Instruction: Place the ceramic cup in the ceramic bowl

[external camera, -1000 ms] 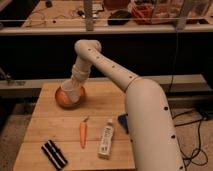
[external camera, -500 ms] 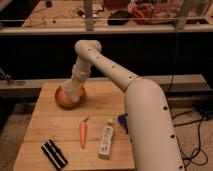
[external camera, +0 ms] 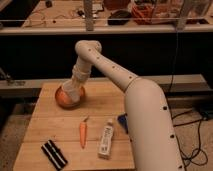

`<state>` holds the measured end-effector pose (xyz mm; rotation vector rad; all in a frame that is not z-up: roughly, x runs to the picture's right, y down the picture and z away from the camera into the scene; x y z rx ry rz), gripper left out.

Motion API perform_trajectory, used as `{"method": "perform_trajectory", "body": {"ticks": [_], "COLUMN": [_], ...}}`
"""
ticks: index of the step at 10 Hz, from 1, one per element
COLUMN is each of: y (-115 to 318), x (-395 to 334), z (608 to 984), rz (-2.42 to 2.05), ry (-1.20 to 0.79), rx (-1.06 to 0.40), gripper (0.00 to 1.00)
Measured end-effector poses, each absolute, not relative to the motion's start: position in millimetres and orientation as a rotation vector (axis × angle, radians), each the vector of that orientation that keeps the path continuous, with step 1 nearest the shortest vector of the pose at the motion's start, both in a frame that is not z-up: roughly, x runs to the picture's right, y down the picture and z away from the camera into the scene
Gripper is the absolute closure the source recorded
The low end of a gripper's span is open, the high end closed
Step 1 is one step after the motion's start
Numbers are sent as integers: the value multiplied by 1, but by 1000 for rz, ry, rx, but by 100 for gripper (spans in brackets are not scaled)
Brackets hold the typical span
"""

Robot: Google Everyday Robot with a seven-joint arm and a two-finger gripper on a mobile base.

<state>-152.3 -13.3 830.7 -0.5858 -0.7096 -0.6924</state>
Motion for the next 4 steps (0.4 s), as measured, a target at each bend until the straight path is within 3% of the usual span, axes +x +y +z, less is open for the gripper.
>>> {"method": "perform_trajectory", "body": {"ticks": [1, 4], "y": [-13, -12], "x": [-152, -151], "z": [831, 832], "rz": [-694, -700], "ry": [-710, -710], "rx": [-585, -586], "gripper": [36, 36]}}
